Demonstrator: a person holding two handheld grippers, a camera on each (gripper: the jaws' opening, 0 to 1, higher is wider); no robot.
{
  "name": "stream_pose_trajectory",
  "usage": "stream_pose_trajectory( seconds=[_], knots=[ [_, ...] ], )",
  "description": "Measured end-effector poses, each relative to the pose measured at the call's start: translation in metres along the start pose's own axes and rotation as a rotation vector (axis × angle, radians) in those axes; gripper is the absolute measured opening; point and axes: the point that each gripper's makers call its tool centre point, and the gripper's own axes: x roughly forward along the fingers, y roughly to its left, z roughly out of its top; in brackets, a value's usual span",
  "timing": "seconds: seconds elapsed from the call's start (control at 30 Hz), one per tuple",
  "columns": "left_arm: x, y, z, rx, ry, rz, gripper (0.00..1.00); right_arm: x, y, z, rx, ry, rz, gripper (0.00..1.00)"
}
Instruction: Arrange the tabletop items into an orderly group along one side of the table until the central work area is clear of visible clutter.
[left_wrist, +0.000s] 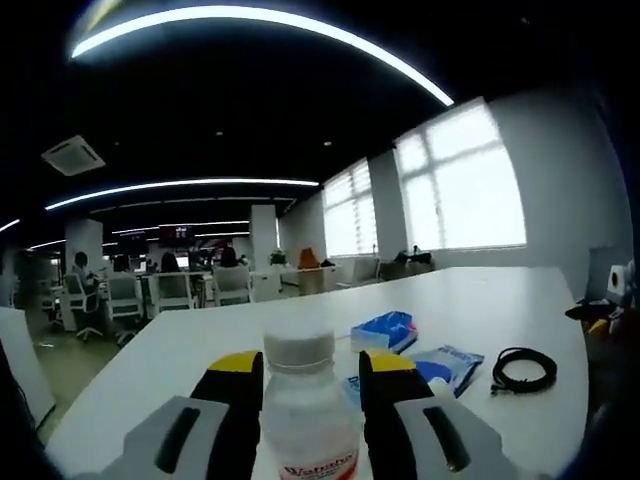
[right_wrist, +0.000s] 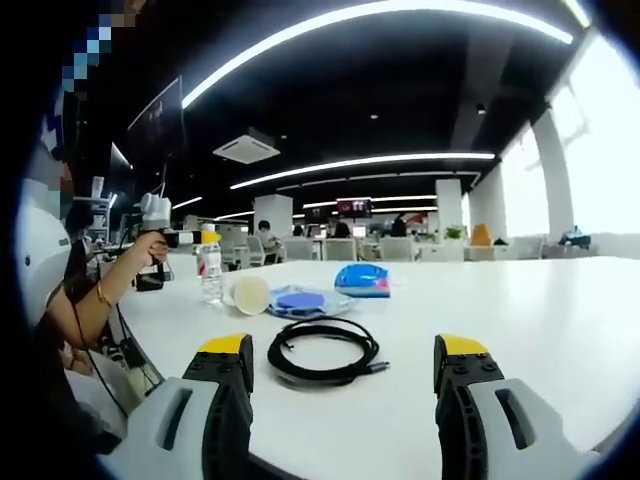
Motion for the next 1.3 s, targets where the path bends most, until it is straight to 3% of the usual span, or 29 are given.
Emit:
stream_pose_trajectory(
  seconds=[0.1, 0.27, 0.67, 0.93, 1.3],
  knots=[
    [0.001, 0.001, 0.006, 0.004, -0.037, -0.002, 0.29, 0.001, 0.002, -0.004, 0.007, 0.007, 0.009, 0.71],
    [0.002, 0.002, 0.007, -0.012, -0.040, -0.009, 0.27, 0.001, 0.003, -0.005, 0.028, 0.005, 0.012, 0.71],
    [0.003, -0.011, 0.016, 0.056, -0.089, -0.070, 0.23, 0.001, -0.001, -0.001, 0.024, -0.008, 0.001, 0.71],
    [0.009, -0.014, 0.019, 0.100, -0.073, -0.075, 0.23, 0.001, -0.006, 0.004, 0.014, -0.018, -0.005, 0.71],
    [0.017, -0.002, 0.022, 0.048, -0.106, -0.049, 0.23, -0.002, -0.011, 0.010, 0.021, -0.034, -0.008, 0.71]
  ],
)
